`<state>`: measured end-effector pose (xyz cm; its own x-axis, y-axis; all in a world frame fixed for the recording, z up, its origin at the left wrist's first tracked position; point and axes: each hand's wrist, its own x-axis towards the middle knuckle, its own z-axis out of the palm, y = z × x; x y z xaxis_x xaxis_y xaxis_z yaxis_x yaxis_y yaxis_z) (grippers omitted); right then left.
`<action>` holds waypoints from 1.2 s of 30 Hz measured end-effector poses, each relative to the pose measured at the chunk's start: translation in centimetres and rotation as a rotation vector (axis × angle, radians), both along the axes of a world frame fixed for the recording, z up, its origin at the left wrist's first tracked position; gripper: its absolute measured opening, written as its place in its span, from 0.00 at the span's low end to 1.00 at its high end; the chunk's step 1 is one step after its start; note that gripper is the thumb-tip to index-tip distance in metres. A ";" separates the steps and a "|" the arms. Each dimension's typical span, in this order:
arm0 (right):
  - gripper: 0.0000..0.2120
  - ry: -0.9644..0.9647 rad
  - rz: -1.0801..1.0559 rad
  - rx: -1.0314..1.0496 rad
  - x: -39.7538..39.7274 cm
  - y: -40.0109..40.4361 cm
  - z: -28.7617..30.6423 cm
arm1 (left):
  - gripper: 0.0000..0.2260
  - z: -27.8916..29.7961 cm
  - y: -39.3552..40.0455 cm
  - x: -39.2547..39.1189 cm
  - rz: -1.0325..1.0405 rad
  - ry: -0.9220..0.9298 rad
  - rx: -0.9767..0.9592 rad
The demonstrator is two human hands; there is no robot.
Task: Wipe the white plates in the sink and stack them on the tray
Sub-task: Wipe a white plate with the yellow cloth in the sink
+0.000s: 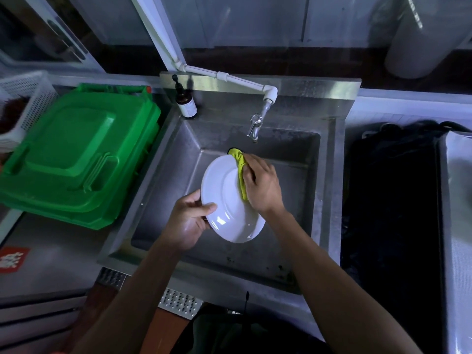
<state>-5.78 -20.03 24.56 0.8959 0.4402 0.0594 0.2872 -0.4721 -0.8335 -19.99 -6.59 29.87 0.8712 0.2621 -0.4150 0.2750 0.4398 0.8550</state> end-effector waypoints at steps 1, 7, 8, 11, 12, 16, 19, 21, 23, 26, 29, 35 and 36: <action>0.20 0.015 -0.005 -0.005 -0.1 -0.1 -0.2 | 0.25 0.0 0.2 -0.1 0.014 -0.010 -0.015; 0.21 0.090 -0.034 -0.021 -1.5 0.0 -0.7 | 0.22 -0.4 0.5 0.0 0.151 -0.070 -0.111; 0.21 0.093 -0.044 -0.036 -1.8 0.3 -0.5 | 0.21 -0.5 0.4 0.2 0.167 -0.077 -0.118; 0.21 0.094 -0.068 -0.066 -2.8 0.9 -0.3 | 0.19 -0.7 0.1 0.6 0.211 -0.072 -0.120; 0.20 0.083 -0.067 -0.071 -3.2 1.1 -0.2 | 0.19 -0.7 0.1 0.8 0.227 -0.061 -0.119; 0.20 0.050 -0.040 -0.082 -4.8 1.9 -0.1 | 0.17 -0.6 -0.4 1.7 0.298 -0.002 -0.098; 0.22 -0.004 -0.022 -0.086 -5.8 2.6 0.4 | 0.18 -0.4 -0.5 2.0 0.329 0.021 -0.080; 0.22 -0.037 -0.009 -0.086 -6.2 2.9 0.6 | 0.19 -0.3 -0.5 2.0 0.332 0.025 -0.072; 0.21 -0.055 0.010 -0.086 -6.8 3.1 0.9 | 0.19 -0.2 -0.5 2.0 0.348 0.029 -0.074; 0.21 -0.094 0.051 -0.111 -7.8 3.3 1.1 | 0.20 -0.3 -0.6 2.2 0.414 0.045 -0.109; 0.21 -0.152 0.069 -0.121 -8.8 2.8 0.7 | 0.19 -0.4 -0.7 2.3 0.496 0.067 -0.155; 0.20 -0.004 0.020 -0.008 -8.4 1.0 -1.3 | 0.13 -1.3 0.0 1.8 0.608 0.065 -0.246; 0.19 0.033 0.000 0.017 -8.1 0.8 -1.6 | 0.12 -1.5 0.1 1.7 0.615 0.076 -0.252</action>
